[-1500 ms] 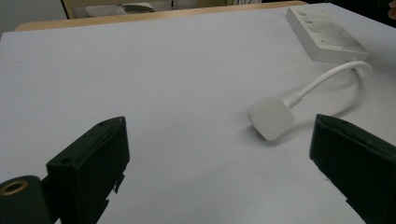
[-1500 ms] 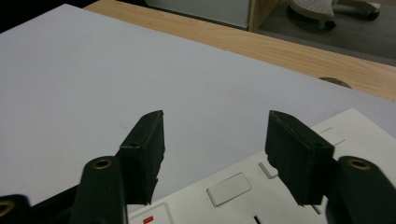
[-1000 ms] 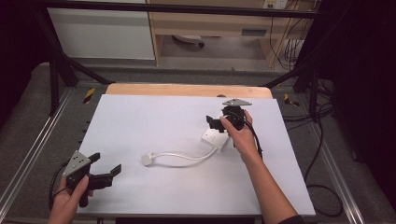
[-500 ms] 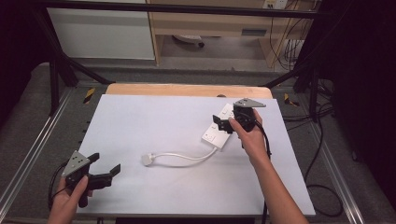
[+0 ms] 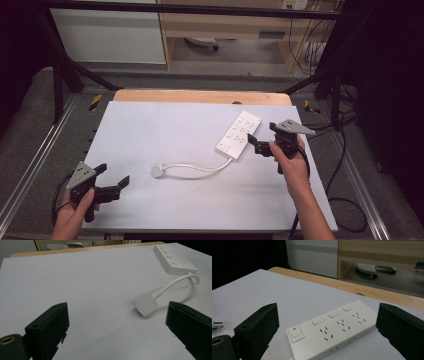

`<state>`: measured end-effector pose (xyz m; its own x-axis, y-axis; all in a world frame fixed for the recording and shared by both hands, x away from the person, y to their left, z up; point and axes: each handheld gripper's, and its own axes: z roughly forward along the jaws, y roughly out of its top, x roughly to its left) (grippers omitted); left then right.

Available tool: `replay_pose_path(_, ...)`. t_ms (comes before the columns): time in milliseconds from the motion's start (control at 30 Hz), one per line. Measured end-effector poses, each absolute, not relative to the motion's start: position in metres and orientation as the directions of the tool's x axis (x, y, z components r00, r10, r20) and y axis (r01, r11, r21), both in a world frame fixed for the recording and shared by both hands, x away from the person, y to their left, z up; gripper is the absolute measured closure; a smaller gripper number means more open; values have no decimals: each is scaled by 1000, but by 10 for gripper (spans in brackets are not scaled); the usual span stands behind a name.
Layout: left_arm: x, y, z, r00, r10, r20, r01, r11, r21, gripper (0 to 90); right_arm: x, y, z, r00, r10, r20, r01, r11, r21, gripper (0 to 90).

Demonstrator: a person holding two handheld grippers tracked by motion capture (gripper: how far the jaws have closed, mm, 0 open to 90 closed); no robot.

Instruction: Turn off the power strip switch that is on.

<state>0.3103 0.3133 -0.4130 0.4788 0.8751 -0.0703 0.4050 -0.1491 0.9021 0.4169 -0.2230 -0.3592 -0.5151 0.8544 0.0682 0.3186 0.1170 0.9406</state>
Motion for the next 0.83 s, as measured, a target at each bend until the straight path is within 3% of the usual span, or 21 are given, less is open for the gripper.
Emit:
replay_pose_path(400,309,313,-411,476,876,-75,398,-138,907,48,372,-260,-390,-466,884,50,264,85,961,26)
replay_pose_path(833,310,312,-411,483,872,-73,398,-144,906,48,368,-254,-441,-474,879,59,359,132,924,25)
